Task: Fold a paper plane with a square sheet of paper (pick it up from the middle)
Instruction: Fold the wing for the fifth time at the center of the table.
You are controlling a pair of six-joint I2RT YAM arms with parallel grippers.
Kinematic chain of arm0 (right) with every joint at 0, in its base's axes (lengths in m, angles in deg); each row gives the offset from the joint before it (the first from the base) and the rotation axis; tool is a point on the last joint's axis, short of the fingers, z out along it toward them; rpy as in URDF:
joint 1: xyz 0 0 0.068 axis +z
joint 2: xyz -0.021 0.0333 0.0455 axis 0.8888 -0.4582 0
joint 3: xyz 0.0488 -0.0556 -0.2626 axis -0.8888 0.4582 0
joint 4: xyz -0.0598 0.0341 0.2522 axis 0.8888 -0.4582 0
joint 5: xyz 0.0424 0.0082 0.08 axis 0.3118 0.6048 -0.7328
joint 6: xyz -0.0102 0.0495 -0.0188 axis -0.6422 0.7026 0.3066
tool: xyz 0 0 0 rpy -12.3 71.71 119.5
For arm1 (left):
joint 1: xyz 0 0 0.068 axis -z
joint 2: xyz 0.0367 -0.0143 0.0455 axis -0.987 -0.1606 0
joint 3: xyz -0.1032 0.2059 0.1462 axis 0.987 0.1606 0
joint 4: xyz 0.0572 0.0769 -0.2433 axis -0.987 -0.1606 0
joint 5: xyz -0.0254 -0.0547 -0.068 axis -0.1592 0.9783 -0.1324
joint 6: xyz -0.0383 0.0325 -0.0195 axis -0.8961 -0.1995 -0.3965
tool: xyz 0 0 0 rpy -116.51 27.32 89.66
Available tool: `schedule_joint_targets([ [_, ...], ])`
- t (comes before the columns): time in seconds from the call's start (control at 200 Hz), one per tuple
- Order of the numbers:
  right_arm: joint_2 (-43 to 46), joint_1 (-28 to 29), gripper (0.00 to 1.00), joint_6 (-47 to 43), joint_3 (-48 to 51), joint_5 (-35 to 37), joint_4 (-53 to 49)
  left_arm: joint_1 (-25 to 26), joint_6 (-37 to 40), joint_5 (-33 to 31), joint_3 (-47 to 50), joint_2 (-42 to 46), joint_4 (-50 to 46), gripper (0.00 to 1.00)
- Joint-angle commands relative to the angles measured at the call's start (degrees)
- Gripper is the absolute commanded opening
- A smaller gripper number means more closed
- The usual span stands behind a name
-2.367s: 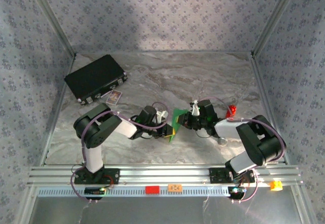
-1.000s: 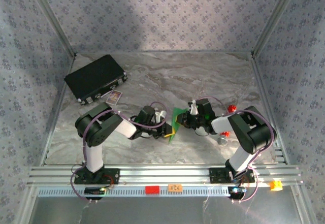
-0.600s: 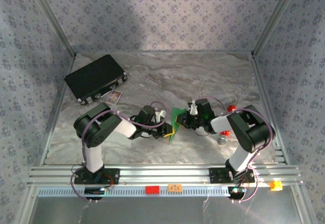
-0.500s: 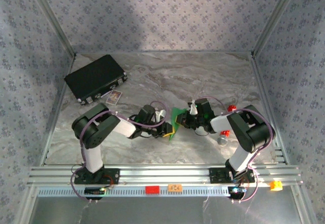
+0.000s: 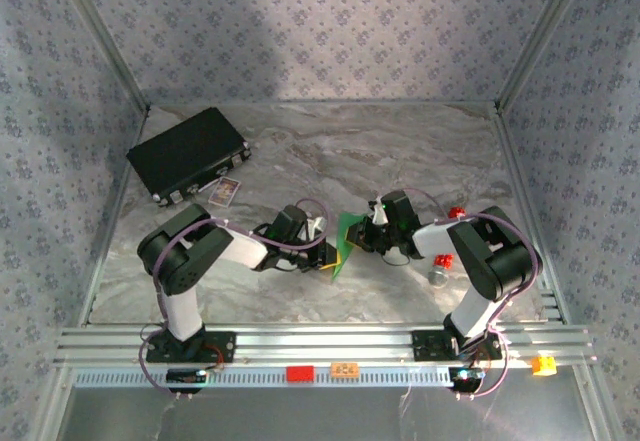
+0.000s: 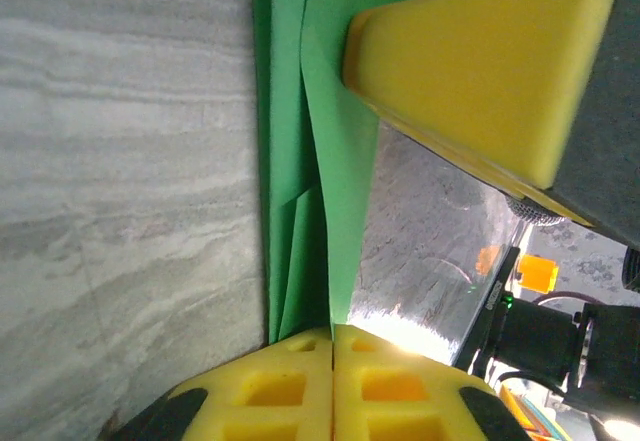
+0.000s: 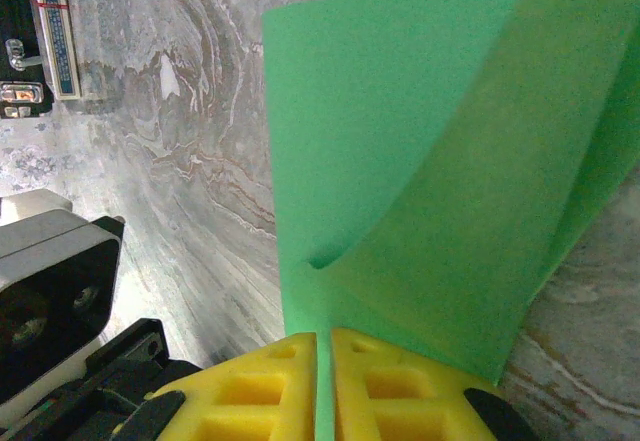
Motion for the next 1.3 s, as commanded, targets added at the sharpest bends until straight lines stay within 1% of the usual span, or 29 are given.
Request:
schedule_joint_targets([
  [0.0,-2.90,0.68,0.15,-0.57,0.78,6.87,-6.41,0.28,3.26,0.06,0.15,1.56,-9.87,0.10],
  [0.045,-2.90,0.71,0.15,-0.42,0.71,7.06,-6.59,0.36,4.01,-0.01,-0.07,1.91,-11.42,0.09],
  [0.12,-2.80,0.80,0.15,-0.35,0.80,7.43,-6.74,0.63,4.81,0.64,-0.04,2.14,-11.99,0.03],
  [0.23,-2.82,0.82,0.15,-0.30,0.78,7.78,-7.10,0.73,5.83,2.71,-0.48,1.88,-12.93,0.01],
  [0.26,-2.70,0.77,0.15,-0.11,0.84,7.88,-7.18,0.74,6.26,2.98,-0.68,1.95,-13.77,0.02],
  [0.32,-2.55,0.86,0.15,-0.04,0.94,8.02,-7.23,0.74,6.68,2.37,-0.49,2.46,-14.86,0.08],
  [0.345,-2.52,0.92,0.15,-0.02,0.92,8.10,-7.39,0.74,6.73,2.20,-0.43,2.69,-15.01,0.10],
  [0.565,-2.60,0.86,0.15,0.02,0.69,8.38,-7.85,0.89,8.37,1.88,-0.95,3.37,-18.23,0.11],
  [0.685,-2.93,0.95,0.15,0.07,0.75,8.47,-7.85,1.06,8.67,2.12,-0.95,3.46,-18.45,0.09],
  [0.775,-3.14,1.07,0.15,0.18,0.78,8.47,-7.73,1.05,9.23,2.35,-1.05,3.53,-18.89,0.14],
  [0.904,-3.23,1.21,0.14,0.47,0.77,8.64,-7.67,1.25,9.91,2.19,-1.47,3.63,-20.05,0.14],
  [1.019,-3.31,1.36,0.14,0.55,0.82,8.82,-7.60,1.68,11.29,0.65,-2.39,3.90,-22.96,0.10],
  [1.134,-3.31,1.48,0.15,0.57,0.81,8.86,-7.56,2.08,12.18,0.45,-3.06,3.60,-24.54,0.08],
  [1.299,-3.31,1.55,0.15,0.66,0.86,9.00,-7.66,2.68,14.02,-1.25,-3.68,4.24,-27.85,0.07],
])
